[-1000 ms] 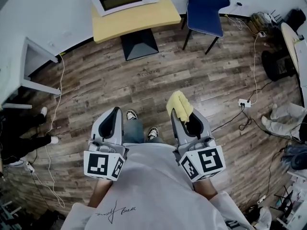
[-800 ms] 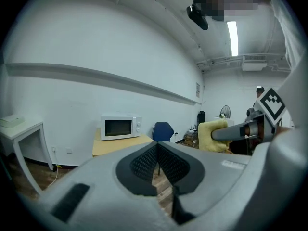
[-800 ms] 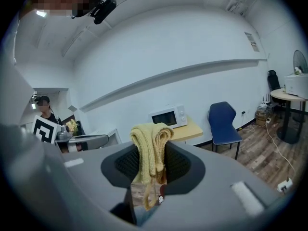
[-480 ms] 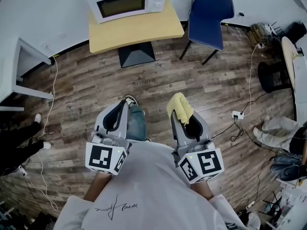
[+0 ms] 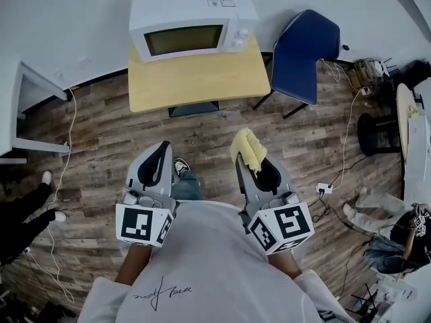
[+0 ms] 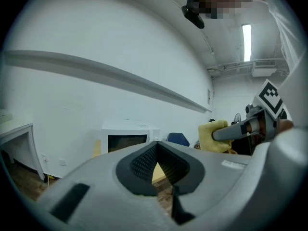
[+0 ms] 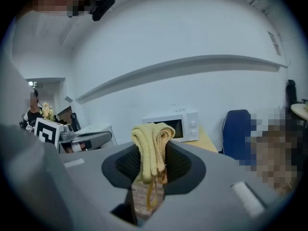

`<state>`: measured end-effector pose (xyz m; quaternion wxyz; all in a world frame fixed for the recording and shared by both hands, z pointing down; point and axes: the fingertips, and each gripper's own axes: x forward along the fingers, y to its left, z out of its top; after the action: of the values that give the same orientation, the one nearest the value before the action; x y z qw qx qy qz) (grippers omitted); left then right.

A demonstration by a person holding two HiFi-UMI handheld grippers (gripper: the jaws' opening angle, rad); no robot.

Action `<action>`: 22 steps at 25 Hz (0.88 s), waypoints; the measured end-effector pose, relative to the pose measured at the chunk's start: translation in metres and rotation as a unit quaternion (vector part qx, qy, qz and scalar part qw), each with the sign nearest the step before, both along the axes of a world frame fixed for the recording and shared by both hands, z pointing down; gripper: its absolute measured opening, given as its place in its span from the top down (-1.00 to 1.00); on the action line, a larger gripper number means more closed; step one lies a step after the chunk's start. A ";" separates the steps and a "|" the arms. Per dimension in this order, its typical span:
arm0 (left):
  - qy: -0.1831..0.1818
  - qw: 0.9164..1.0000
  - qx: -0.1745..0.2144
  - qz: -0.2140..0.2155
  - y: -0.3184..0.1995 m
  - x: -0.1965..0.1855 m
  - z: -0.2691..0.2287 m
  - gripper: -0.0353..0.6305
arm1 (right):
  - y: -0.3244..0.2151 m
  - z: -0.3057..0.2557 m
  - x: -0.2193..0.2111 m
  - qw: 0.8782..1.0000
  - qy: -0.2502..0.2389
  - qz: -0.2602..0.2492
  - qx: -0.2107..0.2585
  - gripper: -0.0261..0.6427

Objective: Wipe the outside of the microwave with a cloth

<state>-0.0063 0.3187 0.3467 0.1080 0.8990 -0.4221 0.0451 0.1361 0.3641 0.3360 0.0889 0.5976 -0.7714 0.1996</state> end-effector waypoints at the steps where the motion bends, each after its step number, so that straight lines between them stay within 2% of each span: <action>1: 0.001 1.000 0.001 -0.005 -0.016 -0.003 -0.002 0.93 | -0.017 0.000 -0.001 1.000 -0.004 -0.004 -0.006 0.61; 5: -0.004 1.000 0.000 -0.020 -0.071 -0.011 -0.001 0.93 | -0.076 0.000 -0.001 1.000 -0.001 -0.011 -0.014 0.61; 10: 0.008 0.999 -0.007 -0.034 -0.116 -0.013 0.001 0.93 | -0.128 0.002 0.008 0.999 -0.009 -0.016 -0.031 0.61; 13: -0.005 0.999 0.002 -0.036 -0.135 -0.009 0.002 0.93 | -0.152 0.002 0.010 0.999 -0.016 -0.029 -0.032 0.61; 17: 0.040 0.999 -0.028 -0.024 -0.163 0.003 0.000 0.93 | -0.196 0.000 0.022 0.999 -0.012 -0.042 -0.018 0.61; 22: 0.010 0.999 -0.006 -0.043 -0.221 0.026 -0.009 0.93 | -0.274 -0.018 0.049 0.996 -0.021 -0.087 0.013 0.56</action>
<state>0.0199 0.0973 0.3378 0.1198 0.8798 -0.4588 0.0339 0.1852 0.0899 0.3183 0.0814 0.5250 -0.8248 0.1935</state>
